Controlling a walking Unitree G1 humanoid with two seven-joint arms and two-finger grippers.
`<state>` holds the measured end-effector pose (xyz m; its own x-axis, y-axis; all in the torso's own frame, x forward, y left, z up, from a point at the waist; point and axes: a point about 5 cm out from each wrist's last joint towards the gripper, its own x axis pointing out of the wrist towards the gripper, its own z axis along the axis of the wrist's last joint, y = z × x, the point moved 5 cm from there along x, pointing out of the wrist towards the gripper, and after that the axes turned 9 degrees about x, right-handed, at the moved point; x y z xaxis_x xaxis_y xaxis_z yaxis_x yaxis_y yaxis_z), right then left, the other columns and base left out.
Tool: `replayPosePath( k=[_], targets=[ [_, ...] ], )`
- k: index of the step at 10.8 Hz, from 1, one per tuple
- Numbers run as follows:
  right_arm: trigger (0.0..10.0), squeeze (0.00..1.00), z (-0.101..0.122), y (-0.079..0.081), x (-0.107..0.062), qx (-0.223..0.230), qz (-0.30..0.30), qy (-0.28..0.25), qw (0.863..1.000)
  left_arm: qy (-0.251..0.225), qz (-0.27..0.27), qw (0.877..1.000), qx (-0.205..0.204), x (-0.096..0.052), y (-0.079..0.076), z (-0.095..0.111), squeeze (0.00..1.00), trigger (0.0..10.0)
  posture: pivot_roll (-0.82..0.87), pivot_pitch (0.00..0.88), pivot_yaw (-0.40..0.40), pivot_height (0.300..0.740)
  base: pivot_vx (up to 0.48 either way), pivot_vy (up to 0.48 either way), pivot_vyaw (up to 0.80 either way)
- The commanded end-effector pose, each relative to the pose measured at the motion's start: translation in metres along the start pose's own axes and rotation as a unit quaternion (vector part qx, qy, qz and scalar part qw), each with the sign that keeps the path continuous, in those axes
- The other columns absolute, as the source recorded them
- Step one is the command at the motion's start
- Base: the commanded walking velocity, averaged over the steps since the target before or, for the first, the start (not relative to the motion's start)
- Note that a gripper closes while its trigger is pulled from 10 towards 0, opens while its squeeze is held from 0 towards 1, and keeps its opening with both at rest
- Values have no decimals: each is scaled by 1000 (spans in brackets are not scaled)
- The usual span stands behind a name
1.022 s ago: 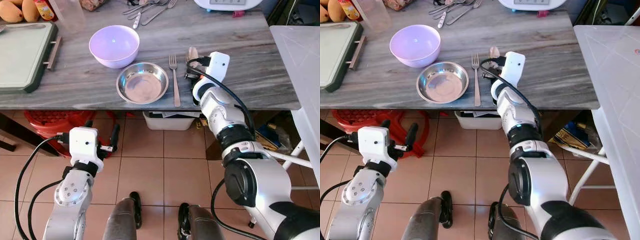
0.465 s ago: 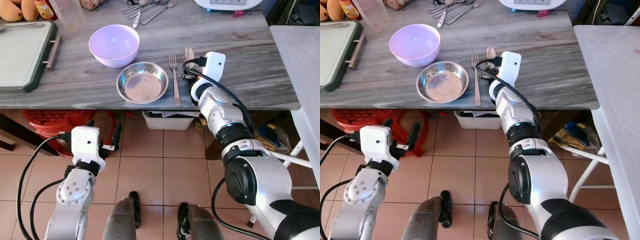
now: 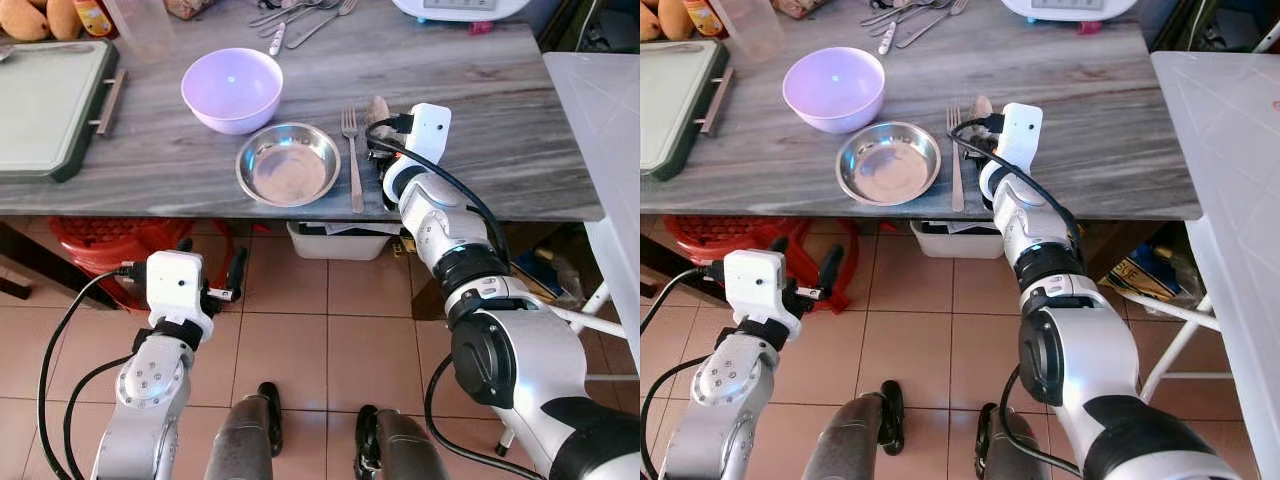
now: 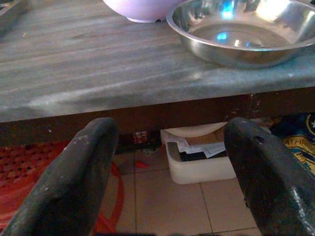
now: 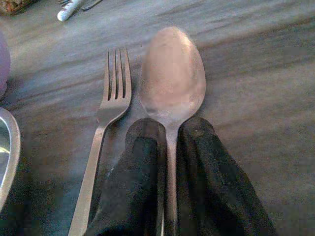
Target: Setting the table
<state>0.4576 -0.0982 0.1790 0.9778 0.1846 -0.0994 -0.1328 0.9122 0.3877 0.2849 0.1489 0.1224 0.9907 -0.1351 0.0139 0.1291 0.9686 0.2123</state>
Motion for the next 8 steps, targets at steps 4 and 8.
replayPosePath(
  k=[4,8],
  targets=[
    [10000,0,-11,-17,-3,-10,-31,16,999,10,1,1000,1,-1,1,-6,0,10000,79,261,25,740,0,0,0],
    [10000,0,9,-24,-7,-32,-40,-35,998,6,4,1000,2,-1,1,-4,0,10000,83,261,24,740,0,0,0]
  ],
)
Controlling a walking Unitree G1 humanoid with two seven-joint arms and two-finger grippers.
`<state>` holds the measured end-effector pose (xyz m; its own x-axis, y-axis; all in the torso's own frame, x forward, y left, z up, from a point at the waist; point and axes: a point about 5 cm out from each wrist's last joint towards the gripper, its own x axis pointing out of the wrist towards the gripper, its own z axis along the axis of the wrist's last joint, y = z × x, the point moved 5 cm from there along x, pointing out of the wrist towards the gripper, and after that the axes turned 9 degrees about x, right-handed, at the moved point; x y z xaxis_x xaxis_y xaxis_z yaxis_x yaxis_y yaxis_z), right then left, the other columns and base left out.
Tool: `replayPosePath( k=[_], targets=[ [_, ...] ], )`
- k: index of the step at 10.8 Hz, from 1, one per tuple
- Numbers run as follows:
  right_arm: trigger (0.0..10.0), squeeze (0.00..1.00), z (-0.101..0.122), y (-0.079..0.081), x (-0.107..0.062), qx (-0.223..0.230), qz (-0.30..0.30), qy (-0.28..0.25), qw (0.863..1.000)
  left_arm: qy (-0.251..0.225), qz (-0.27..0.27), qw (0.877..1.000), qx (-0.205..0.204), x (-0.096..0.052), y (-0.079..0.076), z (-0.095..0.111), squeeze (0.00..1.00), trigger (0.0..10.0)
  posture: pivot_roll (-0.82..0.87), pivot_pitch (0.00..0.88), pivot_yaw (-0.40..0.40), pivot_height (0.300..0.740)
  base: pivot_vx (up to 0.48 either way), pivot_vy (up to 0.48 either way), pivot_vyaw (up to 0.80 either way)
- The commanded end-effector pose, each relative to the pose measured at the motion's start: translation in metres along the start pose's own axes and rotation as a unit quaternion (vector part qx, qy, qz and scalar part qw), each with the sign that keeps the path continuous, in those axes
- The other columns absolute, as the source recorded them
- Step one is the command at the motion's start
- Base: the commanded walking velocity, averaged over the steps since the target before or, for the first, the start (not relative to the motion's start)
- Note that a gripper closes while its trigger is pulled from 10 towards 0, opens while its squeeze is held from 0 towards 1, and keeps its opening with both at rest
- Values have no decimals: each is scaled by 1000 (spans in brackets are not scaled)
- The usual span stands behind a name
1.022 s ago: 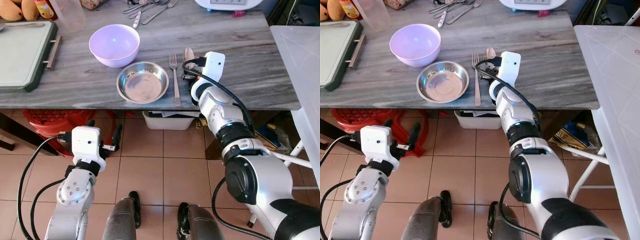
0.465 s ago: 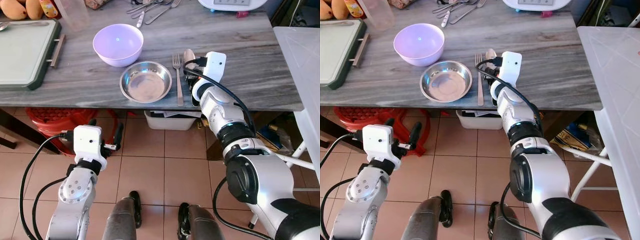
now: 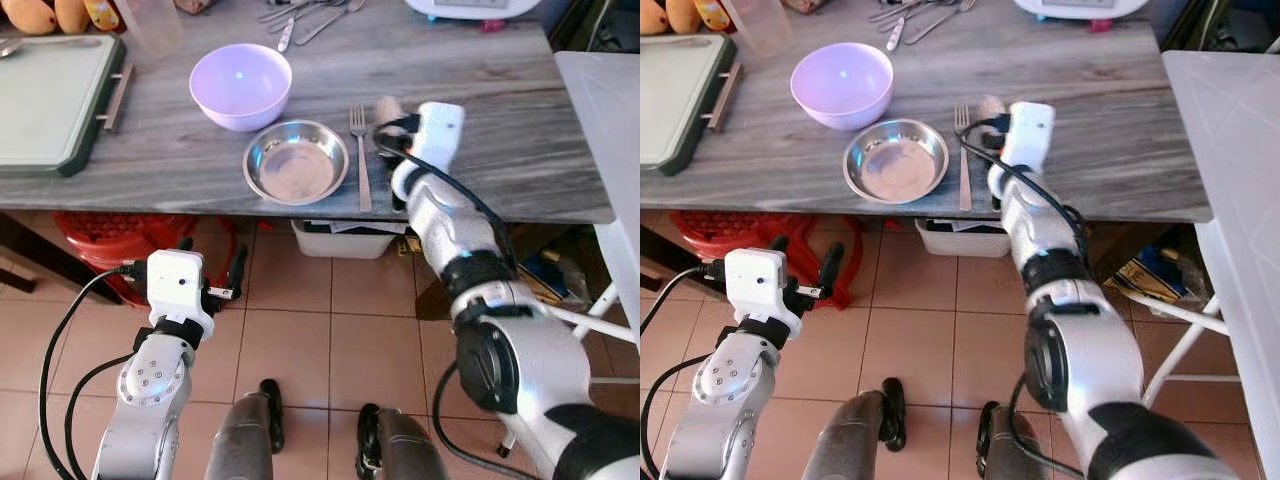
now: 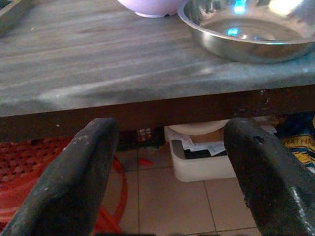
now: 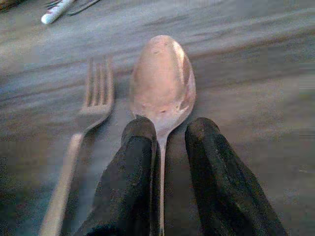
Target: Setting the table
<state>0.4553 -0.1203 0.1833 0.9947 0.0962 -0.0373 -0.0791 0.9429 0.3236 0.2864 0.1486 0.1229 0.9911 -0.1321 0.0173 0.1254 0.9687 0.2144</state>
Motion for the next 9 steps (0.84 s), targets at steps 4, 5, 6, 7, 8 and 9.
replayPosePath(
  k=[4,5,6,7,8,9],
  targets=[
    [10000,0,32,-2,-13,11,23,-113,993,-3,8,1000,0,-1,2,-1,0,10000,72,246,25,740,0,0,0],
    [10000,0,33,3,-16,0,37,-123,992,-4,10,1000,1,1,2,-1,0,10000,72,244,24,740,0,0,0],
    [10000,0,36,8,-19,-17,46,-137,989,-9,16,1000,2,2,4,0,0,10000,74,240,19,740,0,0,0],
    [10000,0,37,4,-20,-36,30,-137,989,-9,17,1000,2,1,5,1,0,10000,75,239,17,740,0,0,0],
    [10000,0,32,-8,-22,-52,-6,-130,990,-10,19,1000,2,1,5,1,0,10000,77,240,15,740,0,0,0],
    [10000,0,28,-18,-24,-57,-31,-125,990,-10,19,1000,2,0,5,1,0,10000,78,244,15,740,0,0,0]
  ],
)
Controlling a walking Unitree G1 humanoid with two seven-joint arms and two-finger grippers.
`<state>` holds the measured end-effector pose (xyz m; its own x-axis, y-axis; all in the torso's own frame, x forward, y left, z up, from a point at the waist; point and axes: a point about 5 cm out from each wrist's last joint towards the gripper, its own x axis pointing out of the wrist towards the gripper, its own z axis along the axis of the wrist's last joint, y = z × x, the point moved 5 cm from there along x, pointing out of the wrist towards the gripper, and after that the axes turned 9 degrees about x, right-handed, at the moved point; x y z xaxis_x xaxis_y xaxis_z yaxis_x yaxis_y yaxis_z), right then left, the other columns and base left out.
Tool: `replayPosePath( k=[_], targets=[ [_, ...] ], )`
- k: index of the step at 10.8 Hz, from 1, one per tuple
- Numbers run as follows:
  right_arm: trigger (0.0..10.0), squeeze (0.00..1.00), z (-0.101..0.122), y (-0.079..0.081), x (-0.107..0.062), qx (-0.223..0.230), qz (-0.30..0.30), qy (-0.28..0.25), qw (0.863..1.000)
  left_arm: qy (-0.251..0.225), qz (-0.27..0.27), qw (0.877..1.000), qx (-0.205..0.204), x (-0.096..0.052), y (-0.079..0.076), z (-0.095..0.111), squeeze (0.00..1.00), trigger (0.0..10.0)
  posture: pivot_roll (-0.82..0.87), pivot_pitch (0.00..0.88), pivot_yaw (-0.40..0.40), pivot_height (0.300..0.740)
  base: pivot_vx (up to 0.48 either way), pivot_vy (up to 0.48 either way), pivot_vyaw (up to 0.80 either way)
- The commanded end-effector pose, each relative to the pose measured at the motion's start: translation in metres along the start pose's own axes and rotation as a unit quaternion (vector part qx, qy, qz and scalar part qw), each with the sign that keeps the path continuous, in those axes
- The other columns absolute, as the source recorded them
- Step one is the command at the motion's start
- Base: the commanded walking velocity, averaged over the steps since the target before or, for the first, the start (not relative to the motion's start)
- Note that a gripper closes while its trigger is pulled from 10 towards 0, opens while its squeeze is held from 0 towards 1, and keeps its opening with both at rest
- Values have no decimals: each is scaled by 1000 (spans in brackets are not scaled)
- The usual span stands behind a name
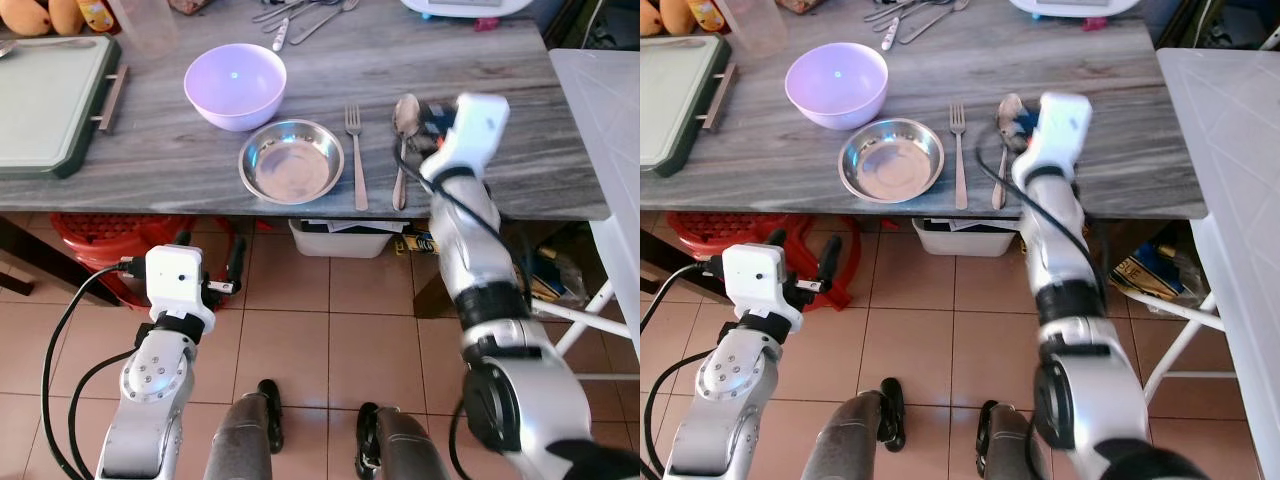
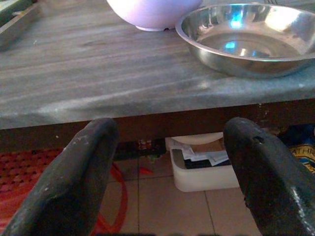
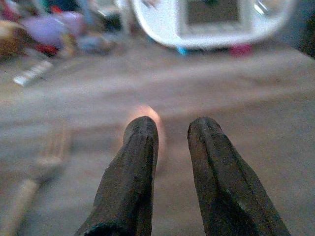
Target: Setting the table
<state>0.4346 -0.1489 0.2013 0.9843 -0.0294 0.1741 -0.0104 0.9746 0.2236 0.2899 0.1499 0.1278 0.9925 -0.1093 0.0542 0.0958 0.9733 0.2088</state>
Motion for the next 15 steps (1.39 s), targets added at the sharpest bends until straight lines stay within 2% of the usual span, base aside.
replayPosePath(
  k=[1,3,5,6,7,9,12,15],
  targets=[
    [10000,0,-5,-7,-3,-4,-17,13,1000,6,4,1000,4,-4,3,-3,0,10000,77,252,19,740,0,0,0],
    [10000,0,-14,-22,-1,-16,-47,54,997,13,-2,1000,3,-7,3,-4,0,10000,81,278,33,740,0,0,0],
    [10000,0,-22,-28,4,-14,-57,96,994,18,-4,1000,4,-10,3,-5,0,10000,84,295,32,740,0,0,0],
    [10000,0,-28,-26,6,-9,-48,123,991,21,-4,1000,3,-11,3,-5,0,10000,86,302,31,740,0,0,0],
    [10000,0,-29,-22,8,-22,-37,131,990,23,-5,1000,3,-13,3,-6,0,10000,87,306,31,740,0,0,0],
    [10000,0,-31,-9,12,-17,-8,155,988,29,-5,1000,3,-15,3,-7,0,10000,88,311,25,740,0,0,0],
    [10000,0,-29,12,17,-14,49,174,983,32,-5,999,3,-14,1,-8,0,10000,82,300,20,740,0,0,0],
    [10000,0,-29,20,18,-8,71,179,981,29,-6,1000,2,-10,0,-8,0,10000,78,289,19,740,0,0,0]
  ],
)
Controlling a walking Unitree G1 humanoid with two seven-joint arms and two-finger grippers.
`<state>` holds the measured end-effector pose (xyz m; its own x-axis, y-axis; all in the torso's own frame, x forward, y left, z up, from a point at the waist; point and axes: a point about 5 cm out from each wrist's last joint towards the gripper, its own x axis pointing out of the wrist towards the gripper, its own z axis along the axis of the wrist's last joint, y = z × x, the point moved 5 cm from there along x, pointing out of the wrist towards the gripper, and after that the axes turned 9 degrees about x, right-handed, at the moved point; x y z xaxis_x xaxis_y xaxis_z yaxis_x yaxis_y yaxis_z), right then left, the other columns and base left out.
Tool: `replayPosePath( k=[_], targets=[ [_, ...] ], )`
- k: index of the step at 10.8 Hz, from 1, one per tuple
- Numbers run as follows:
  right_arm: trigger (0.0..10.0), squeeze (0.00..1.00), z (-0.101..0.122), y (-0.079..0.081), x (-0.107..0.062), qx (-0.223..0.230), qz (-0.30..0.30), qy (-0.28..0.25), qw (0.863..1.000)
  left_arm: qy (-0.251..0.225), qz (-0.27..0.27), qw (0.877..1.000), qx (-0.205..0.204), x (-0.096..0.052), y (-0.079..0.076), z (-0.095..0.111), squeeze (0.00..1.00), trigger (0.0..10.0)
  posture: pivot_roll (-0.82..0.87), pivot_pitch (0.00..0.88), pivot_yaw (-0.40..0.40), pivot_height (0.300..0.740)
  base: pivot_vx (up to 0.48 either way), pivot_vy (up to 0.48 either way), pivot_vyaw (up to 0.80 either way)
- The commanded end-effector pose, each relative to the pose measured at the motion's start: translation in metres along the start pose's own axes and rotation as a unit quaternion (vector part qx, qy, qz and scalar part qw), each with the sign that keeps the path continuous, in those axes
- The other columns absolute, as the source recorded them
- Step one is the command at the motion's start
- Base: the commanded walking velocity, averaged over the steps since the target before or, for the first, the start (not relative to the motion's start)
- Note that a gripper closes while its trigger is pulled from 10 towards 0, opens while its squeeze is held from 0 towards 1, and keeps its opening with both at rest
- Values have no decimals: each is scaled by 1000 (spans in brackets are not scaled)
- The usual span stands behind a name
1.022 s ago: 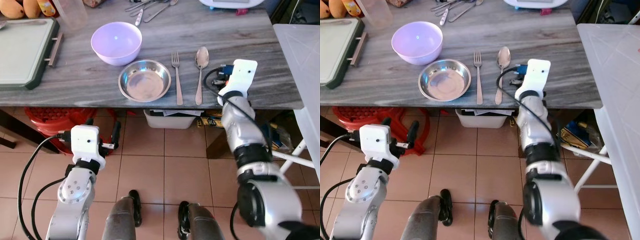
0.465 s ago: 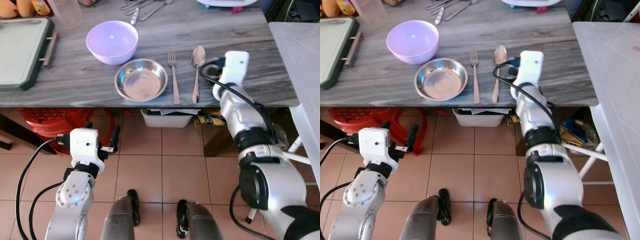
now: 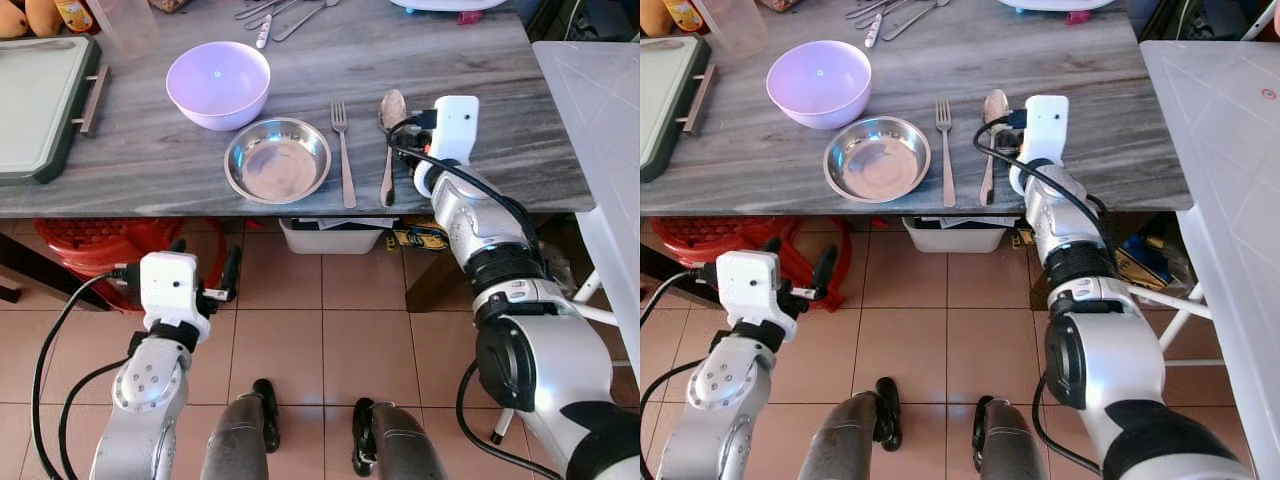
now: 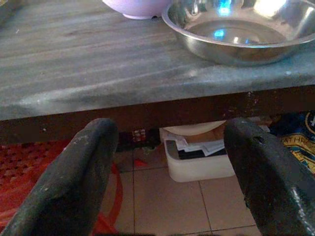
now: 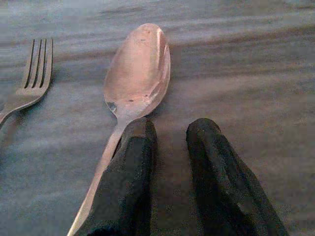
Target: Setting the table
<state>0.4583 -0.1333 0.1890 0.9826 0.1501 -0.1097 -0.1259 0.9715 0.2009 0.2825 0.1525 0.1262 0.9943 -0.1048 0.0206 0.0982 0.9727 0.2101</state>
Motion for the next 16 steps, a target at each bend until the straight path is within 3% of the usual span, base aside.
replayPosePath(
  k=[1,6,9,14,16],
  targets=[
    [10000,0,-9,9,2,2,16,22,1000,12,-5,1000,1,-2,-1,-7,0,10000,78,288,19,740,0,0,0],
    [10000,0,-4,27,6,21,36,16,999,9,-2,1000,2,-1,0,-5,0,10000,83,286,18,740,0,0,0],
    [10000,0,-2,25,7,24,30,13,999,9,-2,1000,1,-2,-1,-5,0,10000,83,288,15,740,0,0,0],
    [10000,0,15,-19,-8,24,-61,-44,997,2,1,1000,-5,0,-2,-3,0,10000,72,280,9,740,0,0,0],
    [10000,0,27,-17,-28,19,-61,-123,990,-6,2,1000,-7,2,-2,-1,0,10000,61,262,10,740,0,0,0]
  ],
)
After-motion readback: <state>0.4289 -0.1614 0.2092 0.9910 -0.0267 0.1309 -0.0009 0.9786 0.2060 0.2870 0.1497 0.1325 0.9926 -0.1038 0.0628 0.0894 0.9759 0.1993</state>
